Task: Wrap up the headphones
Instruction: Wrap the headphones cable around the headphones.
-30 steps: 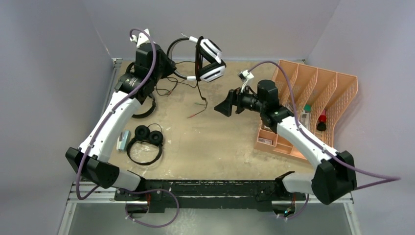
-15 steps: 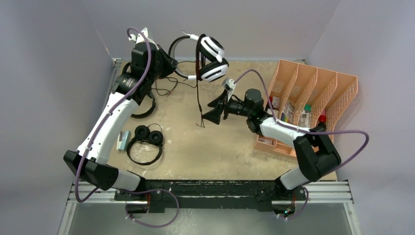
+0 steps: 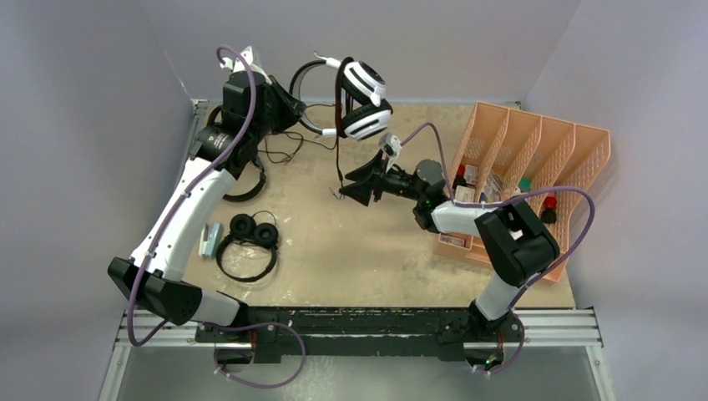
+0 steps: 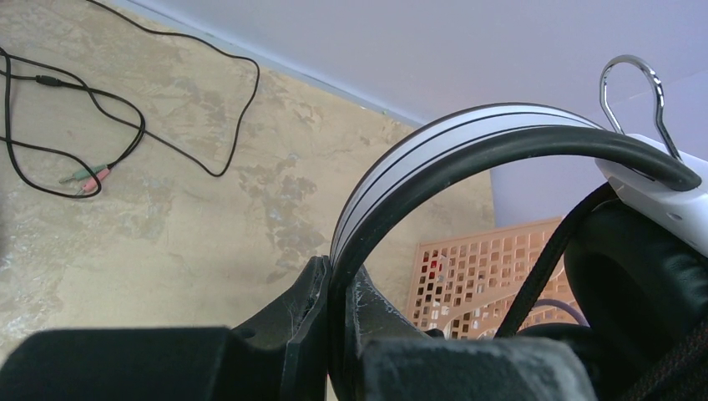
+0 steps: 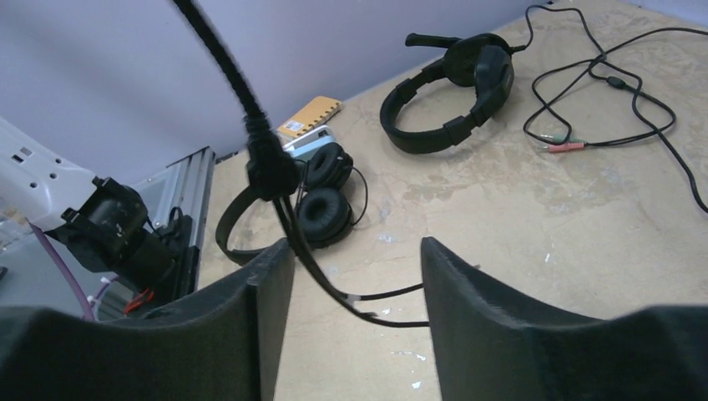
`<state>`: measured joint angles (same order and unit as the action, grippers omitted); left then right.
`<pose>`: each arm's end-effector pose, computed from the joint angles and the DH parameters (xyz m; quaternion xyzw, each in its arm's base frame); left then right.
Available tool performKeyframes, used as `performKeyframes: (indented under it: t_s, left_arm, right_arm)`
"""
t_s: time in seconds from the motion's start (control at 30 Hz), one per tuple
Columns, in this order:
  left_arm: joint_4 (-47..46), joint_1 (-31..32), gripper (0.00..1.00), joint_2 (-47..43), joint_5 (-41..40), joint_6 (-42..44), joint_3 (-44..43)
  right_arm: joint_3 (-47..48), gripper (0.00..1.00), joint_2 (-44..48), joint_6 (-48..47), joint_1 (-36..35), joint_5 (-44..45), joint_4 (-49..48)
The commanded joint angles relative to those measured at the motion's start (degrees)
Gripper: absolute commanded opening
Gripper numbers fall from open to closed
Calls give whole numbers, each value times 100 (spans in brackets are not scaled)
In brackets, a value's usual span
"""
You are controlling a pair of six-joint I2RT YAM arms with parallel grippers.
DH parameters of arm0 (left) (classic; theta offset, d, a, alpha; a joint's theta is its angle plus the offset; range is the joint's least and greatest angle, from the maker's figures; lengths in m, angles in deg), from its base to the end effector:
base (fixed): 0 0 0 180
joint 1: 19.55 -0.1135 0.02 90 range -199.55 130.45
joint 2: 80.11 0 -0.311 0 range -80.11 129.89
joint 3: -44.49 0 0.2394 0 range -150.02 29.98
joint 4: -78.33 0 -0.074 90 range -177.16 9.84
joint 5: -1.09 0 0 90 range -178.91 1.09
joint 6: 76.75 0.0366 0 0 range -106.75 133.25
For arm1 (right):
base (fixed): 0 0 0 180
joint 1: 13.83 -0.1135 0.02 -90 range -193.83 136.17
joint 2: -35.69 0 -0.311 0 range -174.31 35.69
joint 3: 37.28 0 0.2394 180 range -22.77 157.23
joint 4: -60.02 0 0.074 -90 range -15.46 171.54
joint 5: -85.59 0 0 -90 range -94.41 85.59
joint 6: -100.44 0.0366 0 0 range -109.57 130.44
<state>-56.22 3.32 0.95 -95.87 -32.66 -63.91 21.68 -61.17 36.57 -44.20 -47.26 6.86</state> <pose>0.2682 -0.1083 0.4964 -0.1963 0.7847 -0.2904 0.5113 0.2836 0.1951 0.3018 -0.3110 0.5539 0.5455 0.5468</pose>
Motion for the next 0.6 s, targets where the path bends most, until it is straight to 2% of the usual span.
performKeyframes:
  t_s: [0.0, 0.37, 0.57]
  left_arm:
    - [-752, -71, 0, -354, 214, -323, -417]
    - [-739, -72, 0, -367, 239, -323, -456]
    - [-763, -73, 0, -387, 255, -338, -437]
  right_arm:
    - [49, 55, -46, 218, 3, 21, -695]
    - [58, 42, -568, 876, -64, -134, -1664]
    - [90, 43, -707, 886, -156, -64, -1785]
